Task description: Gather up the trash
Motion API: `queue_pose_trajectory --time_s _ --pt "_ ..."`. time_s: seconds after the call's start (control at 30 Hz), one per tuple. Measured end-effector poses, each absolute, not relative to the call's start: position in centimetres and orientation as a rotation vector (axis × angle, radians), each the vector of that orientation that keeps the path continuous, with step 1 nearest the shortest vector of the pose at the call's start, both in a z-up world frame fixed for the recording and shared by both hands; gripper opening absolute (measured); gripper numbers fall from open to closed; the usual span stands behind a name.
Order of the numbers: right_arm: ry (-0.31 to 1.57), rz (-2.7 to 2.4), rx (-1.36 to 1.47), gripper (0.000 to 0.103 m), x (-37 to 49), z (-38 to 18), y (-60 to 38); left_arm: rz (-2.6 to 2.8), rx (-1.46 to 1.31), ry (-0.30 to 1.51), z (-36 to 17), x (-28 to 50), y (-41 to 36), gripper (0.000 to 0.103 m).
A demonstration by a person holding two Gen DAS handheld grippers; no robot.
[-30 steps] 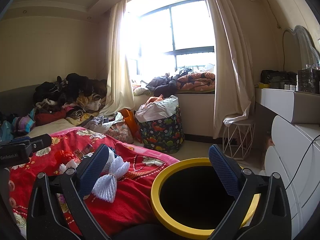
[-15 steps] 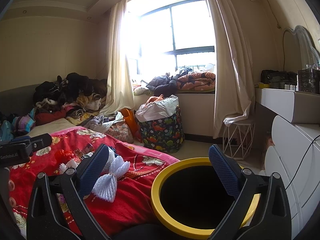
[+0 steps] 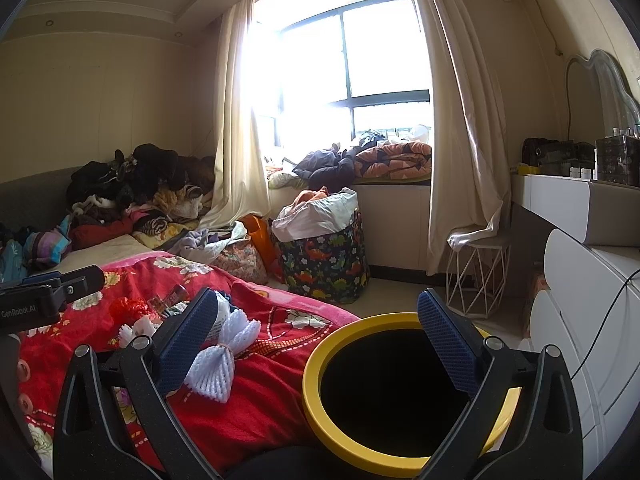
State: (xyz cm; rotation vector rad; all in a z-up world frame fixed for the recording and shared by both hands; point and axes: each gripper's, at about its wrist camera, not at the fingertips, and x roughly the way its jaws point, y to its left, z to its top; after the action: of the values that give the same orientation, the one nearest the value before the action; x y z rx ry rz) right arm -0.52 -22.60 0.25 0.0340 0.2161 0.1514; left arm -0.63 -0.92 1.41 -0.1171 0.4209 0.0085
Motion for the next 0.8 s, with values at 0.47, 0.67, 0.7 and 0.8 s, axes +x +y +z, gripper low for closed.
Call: queue_pose_trajectory --time_s 0.47,0.67,0.7,0.8 --pt "0.274 0.222 0.014 0.097 0.5 -1.1 -19.9 0.045 -0.146 0.426 1.0 -0.5 0.0 0.092" --pt "0.306 0.286 -0.015 0.097 1.3 -1.0 -17.9 0.094 -0.180 0.428 1.1 -0.1 2.1 0.092" --pt "0.309 0.297 -0.018 0.097 1.4 -0.9 -17.6 0.102 -0.186 0.430 1.0 0.0 2.4 0.092" --pt "0.319 0.334 -0.030 0.097 2.0 -0.8 -16.6 0.126 -0.208 0.433 1.0 0.1 3.6 0.092"
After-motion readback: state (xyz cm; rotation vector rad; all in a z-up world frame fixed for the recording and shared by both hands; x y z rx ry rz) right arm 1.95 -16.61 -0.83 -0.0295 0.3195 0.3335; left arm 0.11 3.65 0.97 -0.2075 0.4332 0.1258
